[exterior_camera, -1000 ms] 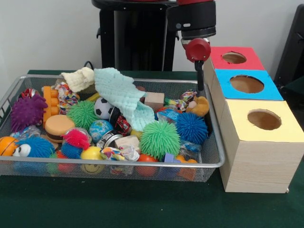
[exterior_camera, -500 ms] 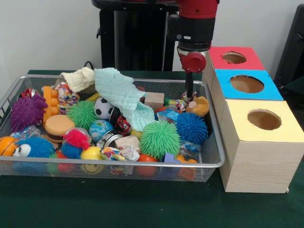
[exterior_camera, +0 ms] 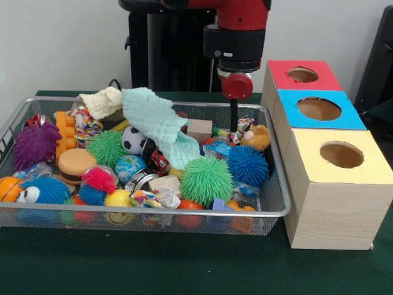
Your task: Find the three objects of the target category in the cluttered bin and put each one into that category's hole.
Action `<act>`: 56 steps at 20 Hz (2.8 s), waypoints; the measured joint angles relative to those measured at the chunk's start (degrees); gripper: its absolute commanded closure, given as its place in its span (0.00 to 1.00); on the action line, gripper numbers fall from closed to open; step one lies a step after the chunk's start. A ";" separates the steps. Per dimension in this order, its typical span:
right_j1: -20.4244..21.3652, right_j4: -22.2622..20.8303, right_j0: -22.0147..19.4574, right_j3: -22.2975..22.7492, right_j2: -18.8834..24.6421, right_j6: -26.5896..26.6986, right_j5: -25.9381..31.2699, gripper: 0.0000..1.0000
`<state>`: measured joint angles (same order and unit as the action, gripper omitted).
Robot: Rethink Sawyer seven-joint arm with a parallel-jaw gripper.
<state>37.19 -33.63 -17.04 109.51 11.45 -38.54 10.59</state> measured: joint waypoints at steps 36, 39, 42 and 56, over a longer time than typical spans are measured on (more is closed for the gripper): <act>1.00 0.71 -7.37 4.16 11.10 0.00 -1.14 0.00; 0.64 0.71 -8.07 4.16 12.15 0.00 -1.14 0.00; 0.34 0.71 -8.48 4.15 12.46 0.00 -1.14 0.00; -2.00 0.72 -7.86 4.14 12.46 0.00 -2.45 0.00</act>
<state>35.19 -32.92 -24.90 113.65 23.92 -38.54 8.14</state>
